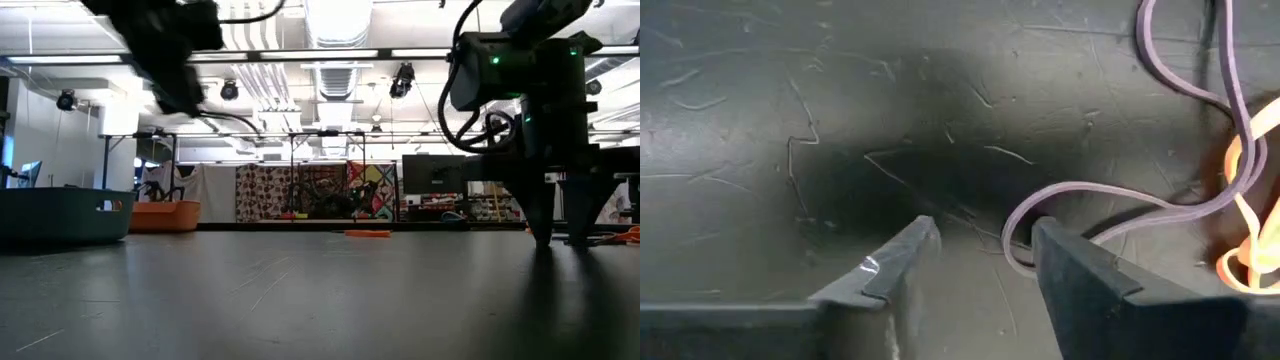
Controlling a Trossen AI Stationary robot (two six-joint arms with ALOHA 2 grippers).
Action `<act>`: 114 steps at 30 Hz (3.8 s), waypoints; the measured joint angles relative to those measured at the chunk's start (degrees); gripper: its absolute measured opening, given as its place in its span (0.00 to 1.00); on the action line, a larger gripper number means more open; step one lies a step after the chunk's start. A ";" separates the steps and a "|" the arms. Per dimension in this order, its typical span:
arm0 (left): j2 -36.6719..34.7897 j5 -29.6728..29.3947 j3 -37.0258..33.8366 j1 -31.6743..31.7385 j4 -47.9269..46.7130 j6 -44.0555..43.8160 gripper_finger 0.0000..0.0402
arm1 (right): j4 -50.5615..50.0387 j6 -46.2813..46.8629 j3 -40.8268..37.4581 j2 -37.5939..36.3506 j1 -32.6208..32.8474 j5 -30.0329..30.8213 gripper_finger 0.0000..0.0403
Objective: Sort rubber bands into baskets
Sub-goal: Put the purple rubber band into the green bin
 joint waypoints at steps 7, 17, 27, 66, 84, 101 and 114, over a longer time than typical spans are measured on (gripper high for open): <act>-4.86 -0.19 -1.22 -6.39 -11.63 -5.15 0.00 | -0.33 -3.66 0.02 4.27 -0.35 -3.82 0.23; -10.54 4.07 -1.73 -16.18 -21.83 -12.71 0.00 | -1.19 -8.49 0.70 5.68 -0.35 -7.67 0.03; -13.21 7.07 -2.65 -29.02 -26.21 -26.74 0.00 | 2.20 -19.51 24.79 7.83 1.17 -1.54 0.02; 12.12 2.33 -7.99 -58.73 7.80 -49.68 0.03 | -6.46 -53.13 85.92 54.22 1.25 -1.14 0.07; 6.88 5.52 -7.56 -58.26 0.34 -52.27 0.42 | -11.30 -60.04 89.90 47.08 1.27 3.10 0.40; -1.53 -13.82 -5.42 -40.90 -9.40 -22.47 0.44 | -28.85 -55.41 89.90 32.64 3.36 25.41 0.40; 8.55 -14.04 -5.49 -23.19 7.38 -2.63 0.44 | -42.73 -44.54 89.74 32.79 4.35 25.00 0.42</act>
